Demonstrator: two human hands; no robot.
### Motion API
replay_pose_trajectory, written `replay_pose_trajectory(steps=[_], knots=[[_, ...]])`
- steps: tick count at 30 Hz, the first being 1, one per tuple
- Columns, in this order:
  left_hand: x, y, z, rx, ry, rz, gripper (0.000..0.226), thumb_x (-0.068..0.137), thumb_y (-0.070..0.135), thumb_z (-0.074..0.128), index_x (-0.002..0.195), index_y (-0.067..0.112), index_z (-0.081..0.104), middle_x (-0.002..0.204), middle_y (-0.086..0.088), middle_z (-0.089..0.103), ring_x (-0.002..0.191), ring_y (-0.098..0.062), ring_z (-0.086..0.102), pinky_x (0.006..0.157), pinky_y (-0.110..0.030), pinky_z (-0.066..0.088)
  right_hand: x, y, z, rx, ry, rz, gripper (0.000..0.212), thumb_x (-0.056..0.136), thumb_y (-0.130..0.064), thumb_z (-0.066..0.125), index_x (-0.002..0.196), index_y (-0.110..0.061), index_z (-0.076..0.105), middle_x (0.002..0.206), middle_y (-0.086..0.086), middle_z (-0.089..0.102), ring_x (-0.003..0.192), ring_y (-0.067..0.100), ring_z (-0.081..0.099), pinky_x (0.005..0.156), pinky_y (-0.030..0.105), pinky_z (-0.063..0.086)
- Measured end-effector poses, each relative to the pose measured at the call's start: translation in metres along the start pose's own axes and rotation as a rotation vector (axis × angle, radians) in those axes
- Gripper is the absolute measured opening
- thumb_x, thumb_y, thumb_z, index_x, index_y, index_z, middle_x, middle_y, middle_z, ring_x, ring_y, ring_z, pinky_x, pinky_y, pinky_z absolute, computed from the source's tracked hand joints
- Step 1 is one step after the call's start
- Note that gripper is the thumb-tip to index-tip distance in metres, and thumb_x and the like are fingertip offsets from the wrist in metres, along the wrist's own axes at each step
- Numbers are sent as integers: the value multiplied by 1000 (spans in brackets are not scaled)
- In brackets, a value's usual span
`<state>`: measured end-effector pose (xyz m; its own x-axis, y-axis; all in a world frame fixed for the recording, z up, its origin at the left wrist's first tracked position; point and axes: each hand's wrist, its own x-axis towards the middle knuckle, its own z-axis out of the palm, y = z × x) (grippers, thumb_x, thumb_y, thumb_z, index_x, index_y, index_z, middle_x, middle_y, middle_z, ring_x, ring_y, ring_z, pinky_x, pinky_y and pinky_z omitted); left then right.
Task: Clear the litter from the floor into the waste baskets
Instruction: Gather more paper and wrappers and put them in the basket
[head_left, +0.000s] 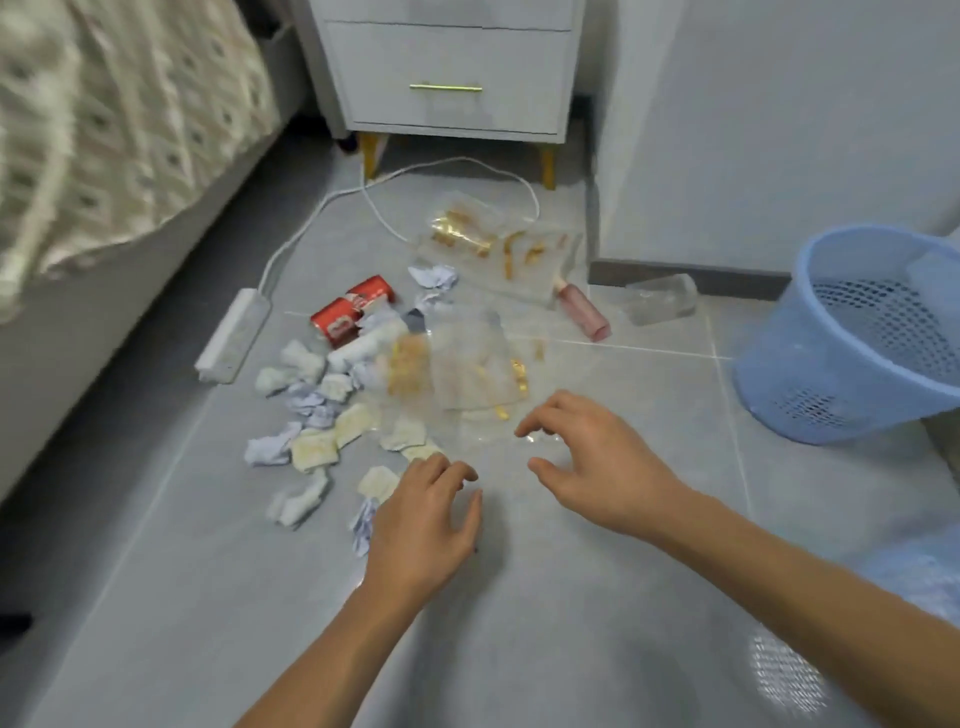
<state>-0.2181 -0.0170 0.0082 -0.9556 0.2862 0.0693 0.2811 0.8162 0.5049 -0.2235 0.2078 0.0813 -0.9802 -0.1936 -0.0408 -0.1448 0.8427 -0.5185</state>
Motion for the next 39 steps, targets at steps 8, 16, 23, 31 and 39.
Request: replay_pose_trajectory(steps=[8, 16, 23, 31, 39], knots=[[-68, -112, -10, 78, -5, -377, 45, 89, 58, 60, 130, 41, 51, 119, 15, 47, 117, -11, 47, 69, -29, 50, 71, -35, 133, -101, -393, -166, 50, 90, -28, 64, 138, -24, 54, 135, -2, 53, 126, 21, 49, 103, 38, 46], [-58, -97, 17, 107, -82, -335, 69, 83, 66, 61, 145, 46, 39, 137, 10, 38, 122, -16, 41, 83, -33, 38, 84, -26, 168, -246, -305, -207, 65, 85, -12, 58, 148, -17, 45, 153, 6, 41, 140, 30, 32, 106, 46, 46], [-52, -89, 30, 100, -51, -298, 30, 85, 43, 59, 113, 31, 54, 107, 4, 40, 103, -21, 46, 71, -34, 42, 65, -17, 164, -307, -270, -225, 42, 91, -17, 60, 133, -19, 57, 124, 3, 49, 111, 30, 42, 87, 41, 50], [-48, -81, 15, 0, -9, -247, 12, 92, 21, 59, 98, 26, 51, 98, 7, 38, 90, -18, 46, 56, -30, 37, 59, -11, 152, -156, -252, -155, 18, 85, -3, 62, 93, -15, 72, 95, -2, 51, 90, 27, 56, 70, 32, 44], [19, 3, -10, -101, 23, 47, 15, 95, 27, 61, 109, 29, 58, 106, 9, 45, 92, -14, 54, 64, -36, 50, 18, 5, 42, 55, 90, 76, 15, 77, -10, 72, 85, -22, 75, 86, -10, 54, 78, 9, 56, 69, 16, 37]])
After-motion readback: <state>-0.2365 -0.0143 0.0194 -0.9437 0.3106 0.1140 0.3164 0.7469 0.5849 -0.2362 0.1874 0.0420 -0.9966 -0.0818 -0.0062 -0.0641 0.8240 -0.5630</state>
